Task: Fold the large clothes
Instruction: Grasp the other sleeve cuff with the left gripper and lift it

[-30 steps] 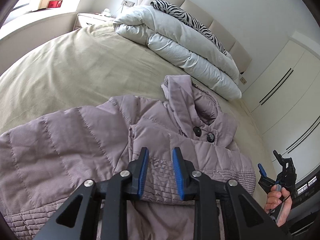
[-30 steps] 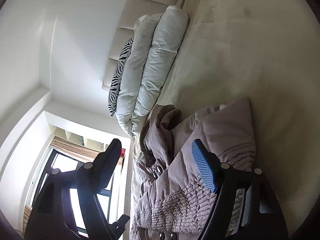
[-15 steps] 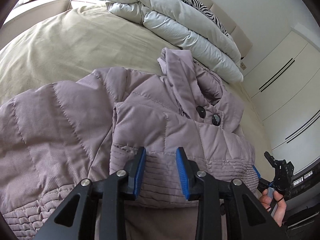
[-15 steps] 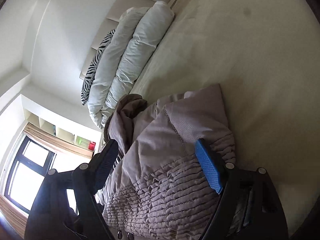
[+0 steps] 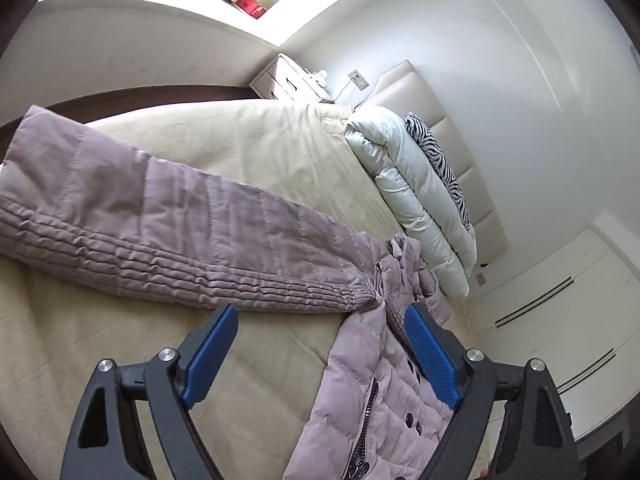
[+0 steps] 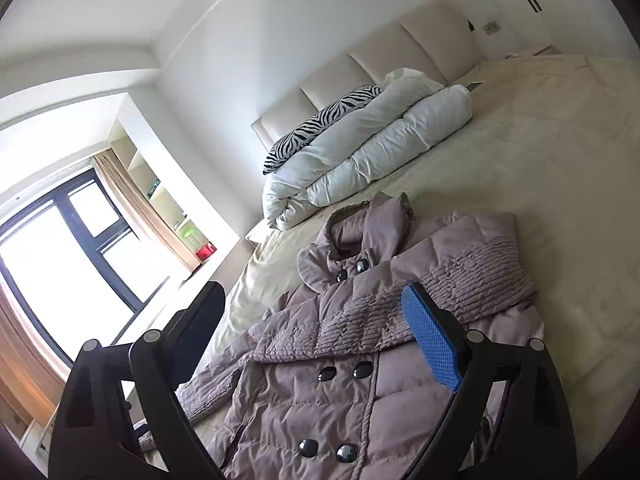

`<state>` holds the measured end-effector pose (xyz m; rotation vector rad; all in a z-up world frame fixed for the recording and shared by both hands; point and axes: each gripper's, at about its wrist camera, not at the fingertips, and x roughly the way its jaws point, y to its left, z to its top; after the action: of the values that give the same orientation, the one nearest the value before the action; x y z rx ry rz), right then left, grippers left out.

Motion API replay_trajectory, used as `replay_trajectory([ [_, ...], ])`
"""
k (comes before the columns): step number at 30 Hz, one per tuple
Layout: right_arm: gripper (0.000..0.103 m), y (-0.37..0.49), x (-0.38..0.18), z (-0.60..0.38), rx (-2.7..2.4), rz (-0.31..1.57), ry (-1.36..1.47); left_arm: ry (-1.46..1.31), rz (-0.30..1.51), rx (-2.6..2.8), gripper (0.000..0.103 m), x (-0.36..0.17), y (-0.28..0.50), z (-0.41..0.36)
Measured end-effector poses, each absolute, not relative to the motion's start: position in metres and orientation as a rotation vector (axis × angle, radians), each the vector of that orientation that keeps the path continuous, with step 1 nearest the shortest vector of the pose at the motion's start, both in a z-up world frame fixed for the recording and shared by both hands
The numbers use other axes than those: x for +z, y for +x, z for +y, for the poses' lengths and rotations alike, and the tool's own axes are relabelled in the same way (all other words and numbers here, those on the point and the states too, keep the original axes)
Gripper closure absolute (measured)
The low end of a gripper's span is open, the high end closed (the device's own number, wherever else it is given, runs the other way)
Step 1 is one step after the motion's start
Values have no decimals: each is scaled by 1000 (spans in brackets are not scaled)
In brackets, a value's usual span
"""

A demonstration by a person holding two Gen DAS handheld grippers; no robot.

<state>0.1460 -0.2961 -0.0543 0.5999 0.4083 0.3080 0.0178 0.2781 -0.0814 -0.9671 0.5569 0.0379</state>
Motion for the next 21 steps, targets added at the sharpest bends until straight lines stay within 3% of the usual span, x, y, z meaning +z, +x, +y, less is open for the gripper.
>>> replay_trajectory([
  [7, 5, 83, -55, -234, 457, 503, 672, -1290, 389, 232, 16, -124, -59, 349],
  [16, 5, 42, -63, -209, 482, 566, 714, -1612, 264, 348, 20, -177, -61, 392],
  [21, 5, 33, -65, -204, 480, 584, 715, -1646, 229, 452, 22, -183, -56, 398],
])
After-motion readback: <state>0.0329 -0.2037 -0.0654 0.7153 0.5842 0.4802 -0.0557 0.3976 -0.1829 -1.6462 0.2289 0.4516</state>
